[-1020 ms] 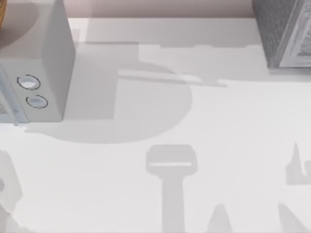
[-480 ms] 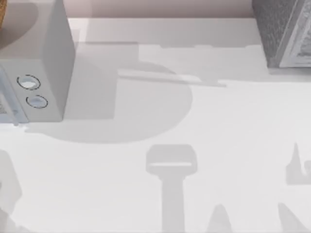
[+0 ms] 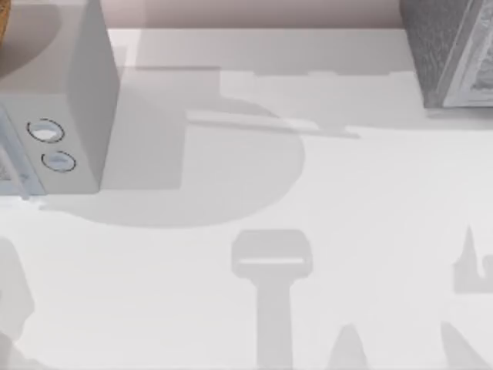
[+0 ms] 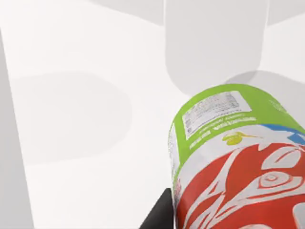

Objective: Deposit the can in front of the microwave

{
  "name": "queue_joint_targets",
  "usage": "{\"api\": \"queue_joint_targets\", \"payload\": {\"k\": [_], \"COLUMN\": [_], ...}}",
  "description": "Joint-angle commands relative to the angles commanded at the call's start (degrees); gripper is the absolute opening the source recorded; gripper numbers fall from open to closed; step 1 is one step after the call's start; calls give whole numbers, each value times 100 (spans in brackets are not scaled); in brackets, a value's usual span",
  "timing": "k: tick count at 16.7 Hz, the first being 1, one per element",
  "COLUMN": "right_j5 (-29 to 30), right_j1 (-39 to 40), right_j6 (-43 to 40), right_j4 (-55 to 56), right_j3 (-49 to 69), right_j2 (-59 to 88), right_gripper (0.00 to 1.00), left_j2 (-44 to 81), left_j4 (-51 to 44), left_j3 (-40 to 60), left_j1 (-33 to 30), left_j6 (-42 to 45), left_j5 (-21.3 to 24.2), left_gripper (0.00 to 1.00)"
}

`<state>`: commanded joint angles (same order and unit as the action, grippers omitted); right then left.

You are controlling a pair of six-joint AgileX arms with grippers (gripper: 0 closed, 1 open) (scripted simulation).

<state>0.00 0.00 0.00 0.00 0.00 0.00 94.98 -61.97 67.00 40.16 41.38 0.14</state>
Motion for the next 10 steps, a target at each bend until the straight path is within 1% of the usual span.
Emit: {"api": "queue_joint_targets", "payload": {"k": [5,6,10], "right_j5": [0,0,0], "right_j1": [0,0,0], "right_j6": [0,0,0], "right_j4": [0,0,0], "right_j3": [0,0,0], "right_j2": [0,0,0], "right_gripper": [100,100,100], "left_j2": [0,0,0], "left_j4": [0,0,0], "left_j3": [0,0,0], "left_j1": [0,0,0], "left_j6": [0,0,0], "left_j5": [0,0,0], "left_gripper": [98,100,100]}}
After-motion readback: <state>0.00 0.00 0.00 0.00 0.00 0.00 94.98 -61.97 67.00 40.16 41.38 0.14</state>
